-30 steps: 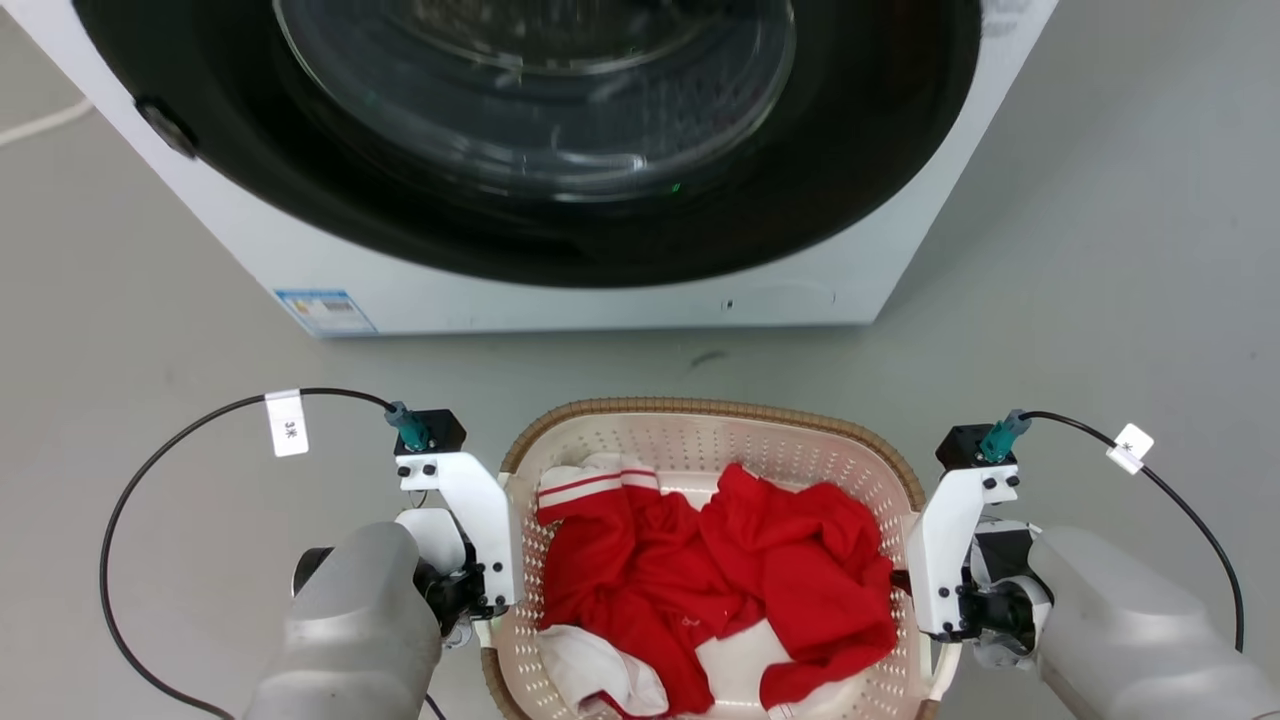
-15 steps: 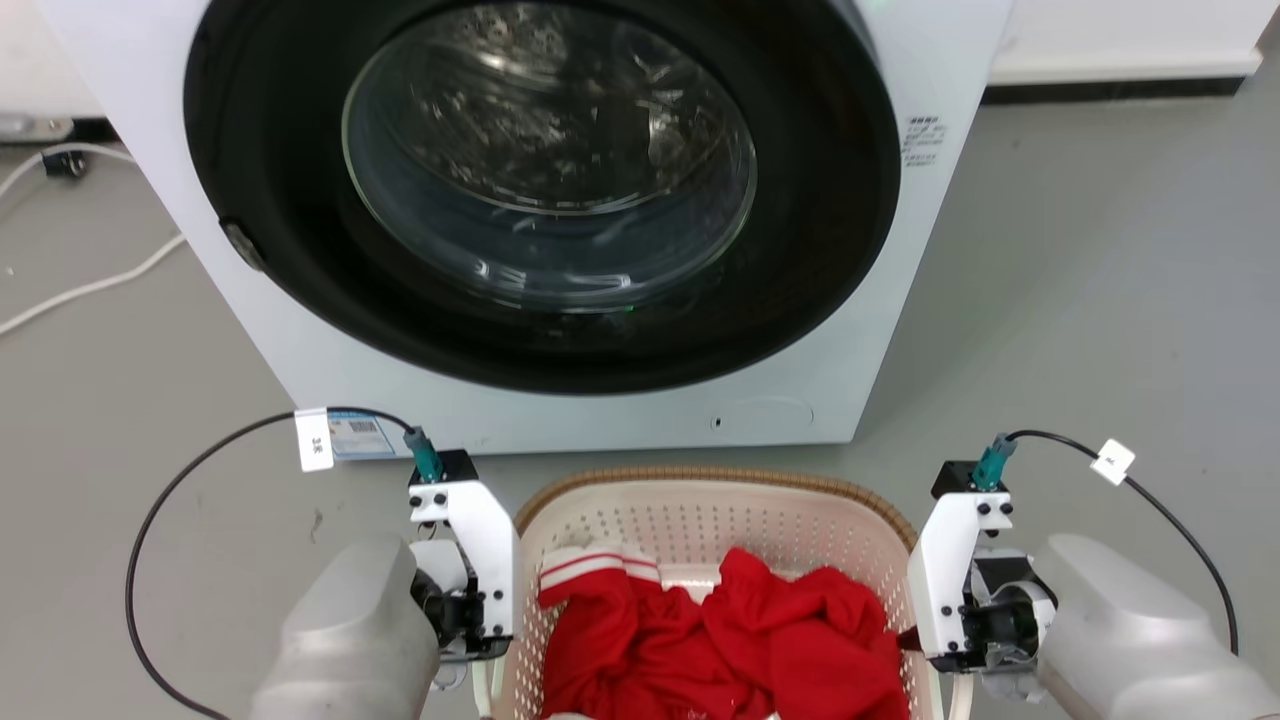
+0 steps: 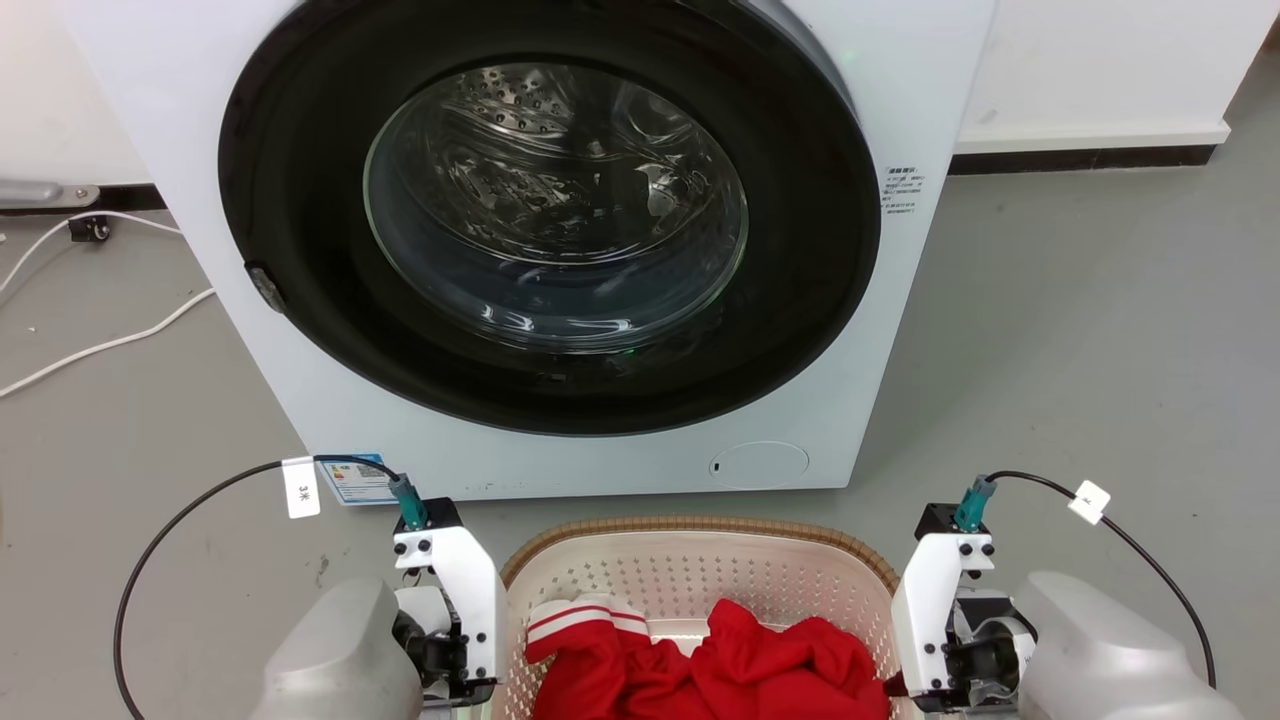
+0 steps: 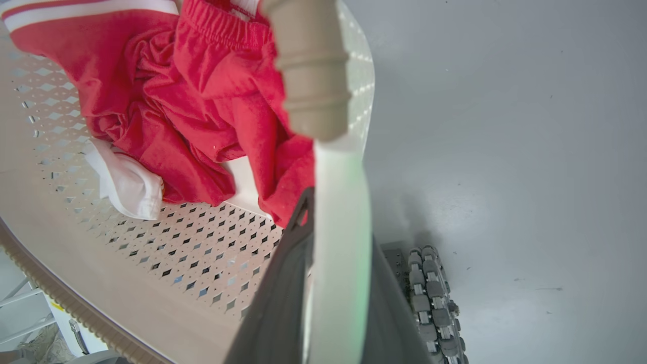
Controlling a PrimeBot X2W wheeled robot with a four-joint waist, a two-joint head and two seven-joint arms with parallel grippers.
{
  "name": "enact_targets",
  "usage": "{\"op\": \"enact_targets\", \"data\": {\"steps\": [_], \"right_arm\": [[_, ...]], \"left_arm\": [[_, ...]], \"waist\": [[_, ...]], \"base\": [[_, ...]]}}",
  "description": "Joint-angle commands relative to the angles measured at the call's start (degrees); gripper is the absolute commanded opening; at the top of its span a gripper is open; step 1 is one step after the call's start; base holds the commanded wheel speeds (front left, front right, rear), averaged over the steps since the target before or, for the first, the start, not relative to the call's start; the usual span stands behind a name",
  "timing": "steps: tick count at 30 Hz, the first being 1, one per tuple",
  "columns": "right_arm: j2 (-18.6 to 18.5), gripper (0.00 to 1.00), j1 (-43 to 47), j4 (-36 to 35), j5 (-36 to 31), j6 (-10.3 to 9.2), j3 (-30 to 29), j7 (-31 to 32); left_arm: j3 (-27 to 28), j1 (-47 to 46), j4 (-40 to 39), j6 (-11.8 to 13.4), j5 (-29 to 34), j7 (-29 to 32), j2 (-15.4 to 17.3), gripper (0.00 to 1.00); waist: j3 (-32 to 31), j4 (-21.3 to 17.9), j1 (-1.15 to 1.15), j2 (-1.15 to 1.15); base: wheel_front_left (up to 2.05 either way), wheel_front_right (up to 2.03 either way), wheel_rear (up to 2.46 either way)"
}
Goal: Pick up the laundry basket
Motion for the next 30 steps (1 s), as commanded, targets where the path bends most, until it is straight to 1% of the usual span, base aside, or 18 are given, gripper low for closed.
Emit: {"op": "enact_targets", "data": {"steps": [1,11,30], "right_arm": [[1.2,0.0,0.0,-0.4,0.5,1.04,0.0,-0.3],[1.1,0.0,-0.3,0.6,0.7,1.01,0.5,-1.9],[1.2,0.0,-0.9,1.5,1.4,0.99,1.9,-2.2]], "left_arm": [[-0.1,0.5,-0.4,-0.1,-0.4,-0.3,-0.1,0.0],[-1.1,-0.8,-1.1,-0.1,-1.5,-0.3,0.0,0.0],[-2.9,-1.2,-0.9,-0.1,-3.3,-1.9,-0.1,0.0]], "waist": [[-0.1,0.1,0.01,0.0],[-0.2,0.3,0.01,0.0],[-0.1,0.5,0.01,0.0]], "base": [[0.0,0.0,0.0],[0.0,0.0,0.0],[0.0,0.0,0.0]]}}
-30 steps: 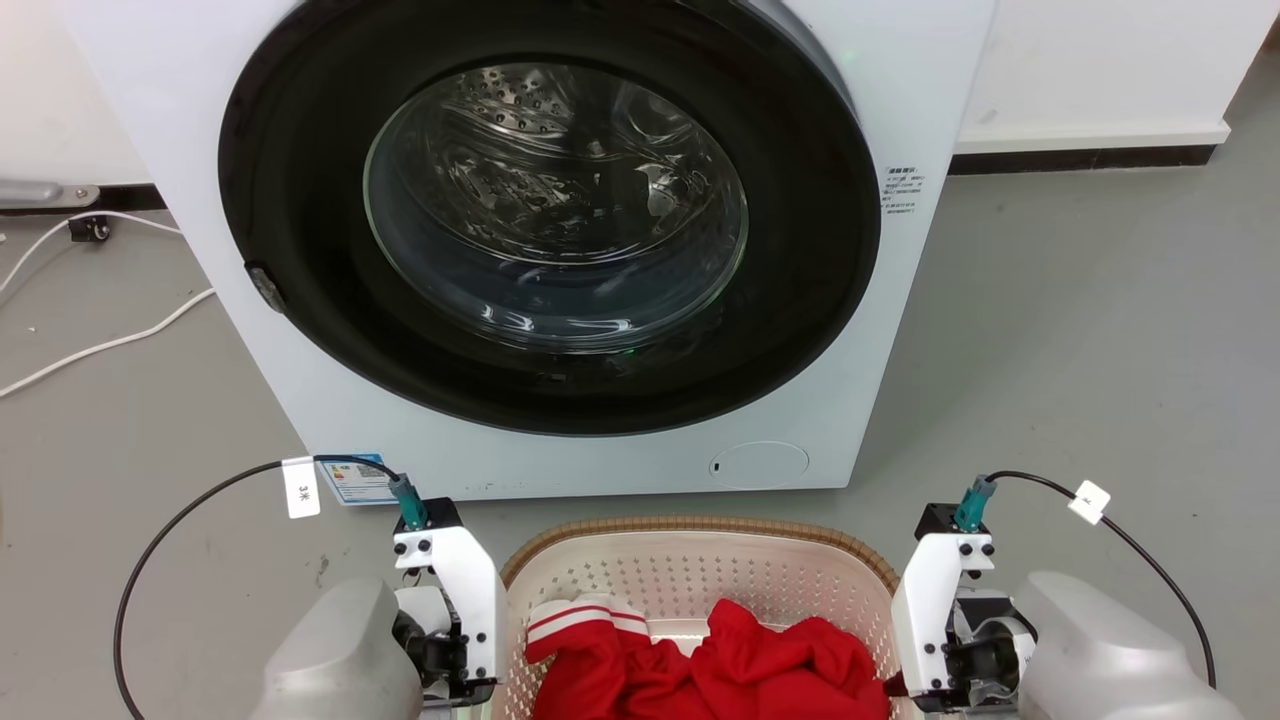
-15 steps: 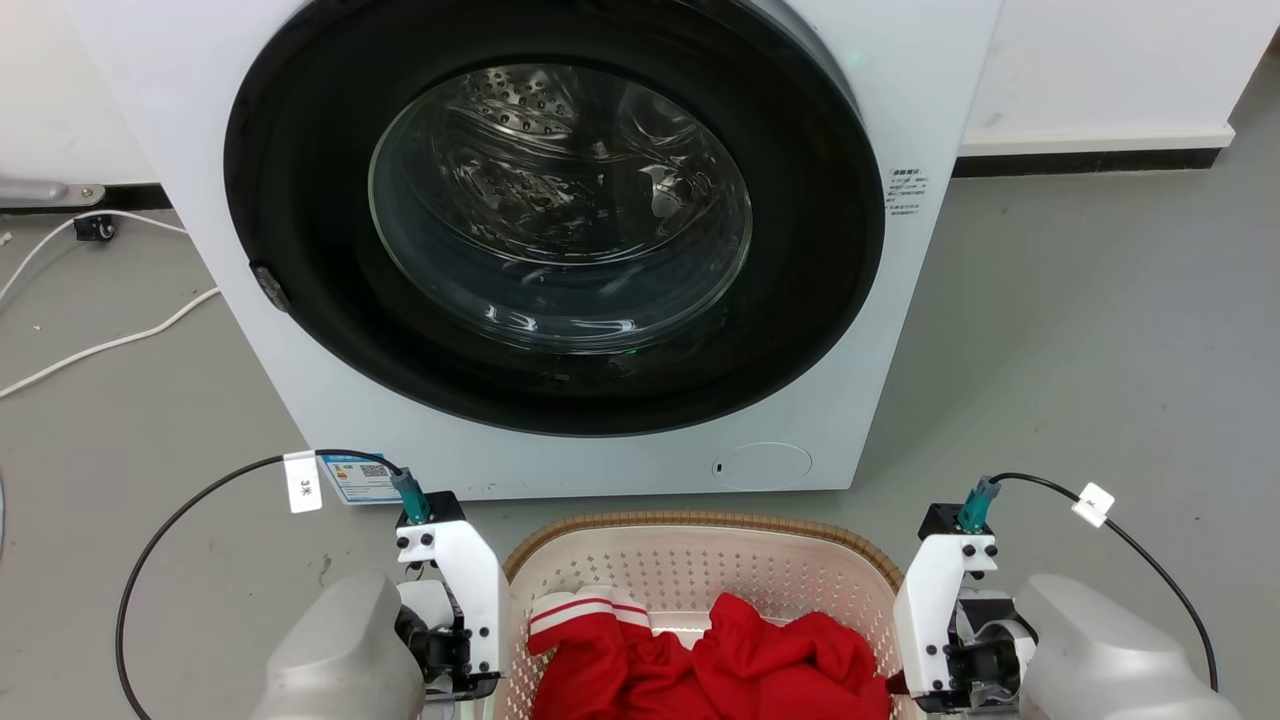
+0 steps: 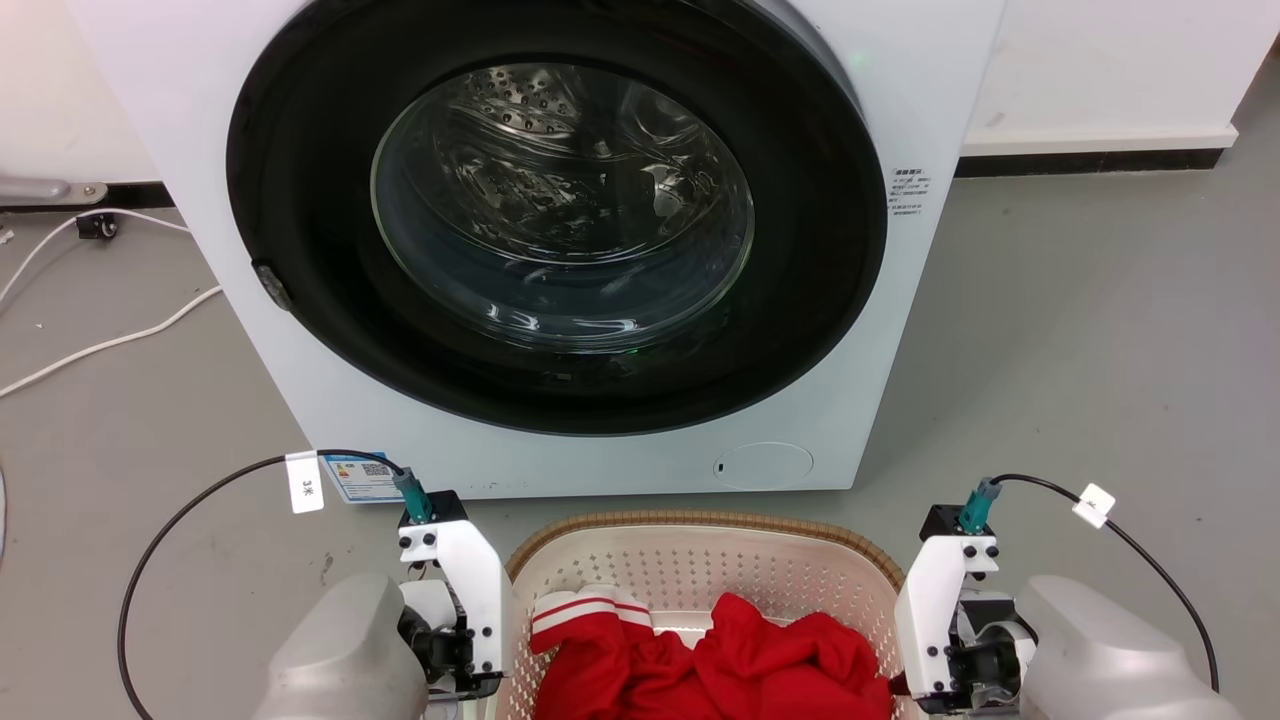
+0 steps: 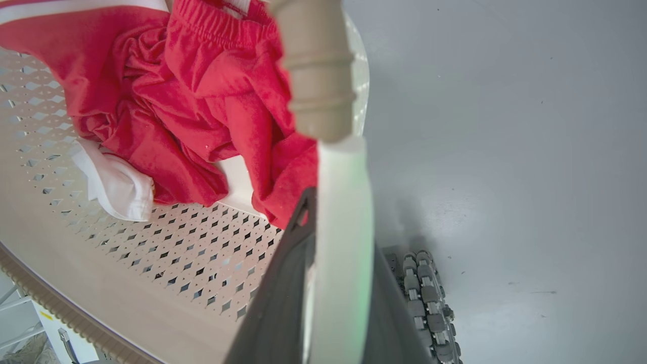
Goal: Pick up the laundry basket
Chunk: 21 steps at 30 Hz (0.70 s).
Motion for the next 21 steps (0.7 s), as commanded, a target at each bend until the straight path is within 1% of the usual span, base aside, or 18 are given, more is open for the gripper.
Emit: {"op": "enact_targets", "data": {"steps": [1,21], "right_arm": [[0.8,0.0,-0.6,-0.3,0.6,0.93,0.2,-0.1],[0.8,0.0,-0.8,-0.1,1.1,0.92,1.3,-0.7]], "left_arm": [[-0.1,-0.9,-0.2,-0.1,-0.5,-0.7,-0.1,0.0],[-2.0,-0.7,-0.7,-0.1,-2.6,-1.2,0.2,0.0]], "waist": [[0.0,0.0,0.0,0.0],[-0.1,-0.1,0.0,0.0]], "base": [[0.0,0.0,0.0],[0.0,0.0,0.0]]}}
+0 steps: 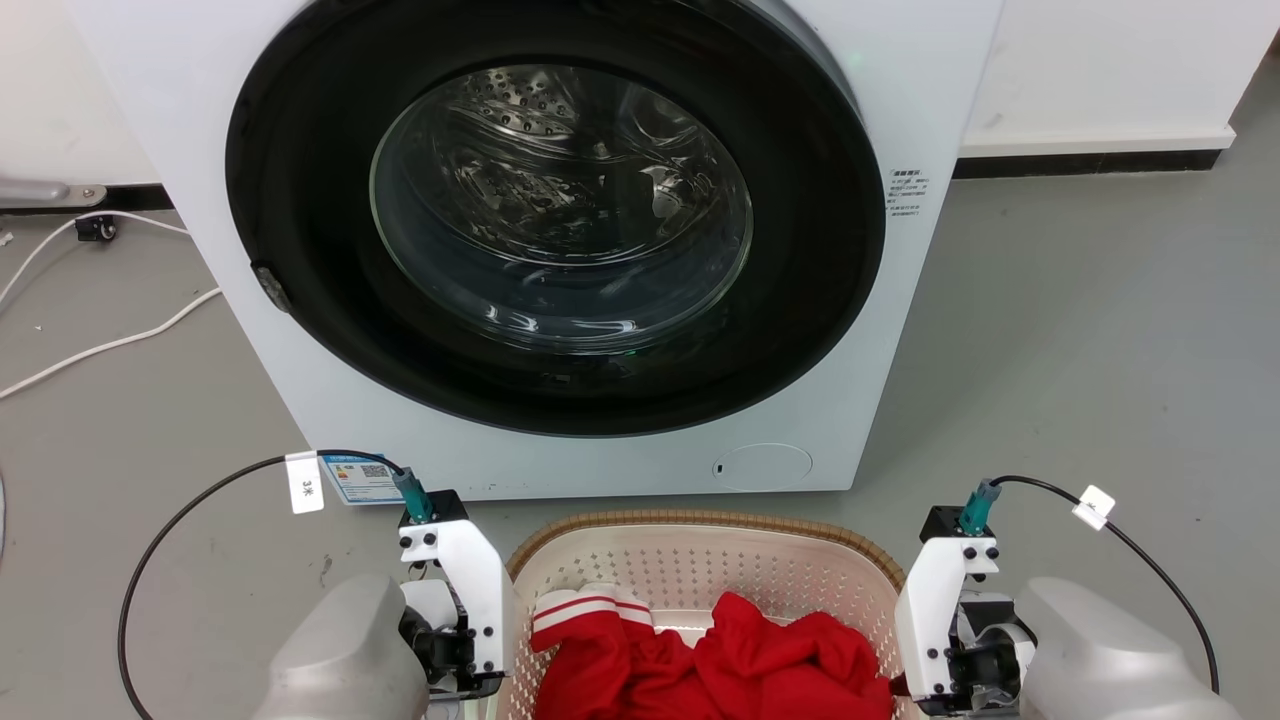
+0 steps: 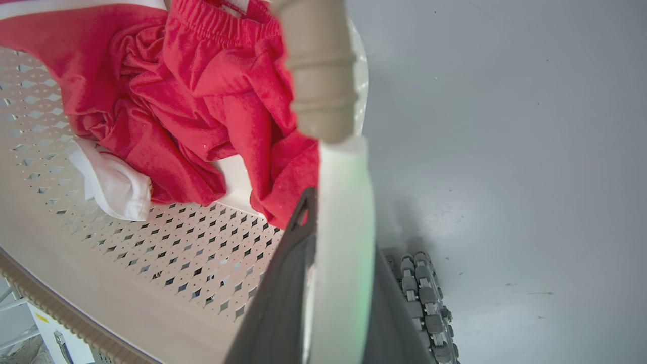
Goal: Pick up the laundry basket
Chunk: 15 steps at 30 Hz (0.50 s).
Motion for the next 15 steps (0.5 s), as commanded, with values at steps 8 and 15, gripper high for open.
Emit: {"op": "enact_targets", "data": {"steps": [8,15], "right_arm": [[0.7,0.0,-0.5,-0.1,1.0,0.89,0.5,0.0],[0.9,0.0,-0.7,0.2,1.1,0.88,0.8,0.1]], "left_arm": [[-0.7,-0.9,-0.5,-0.1,-1.3,-0.8,0.0,0.0],[-1.3,-1.0,-0.4,-0.1,-2.1,-1.1,0.1,0.0]], "waist": [[0.0,0.2,0.0,0.0],[0.0,0.1,0.0,0.0]], "base": [[0.0,0.0,0.0],[0.0,0.0,0.0]]}}
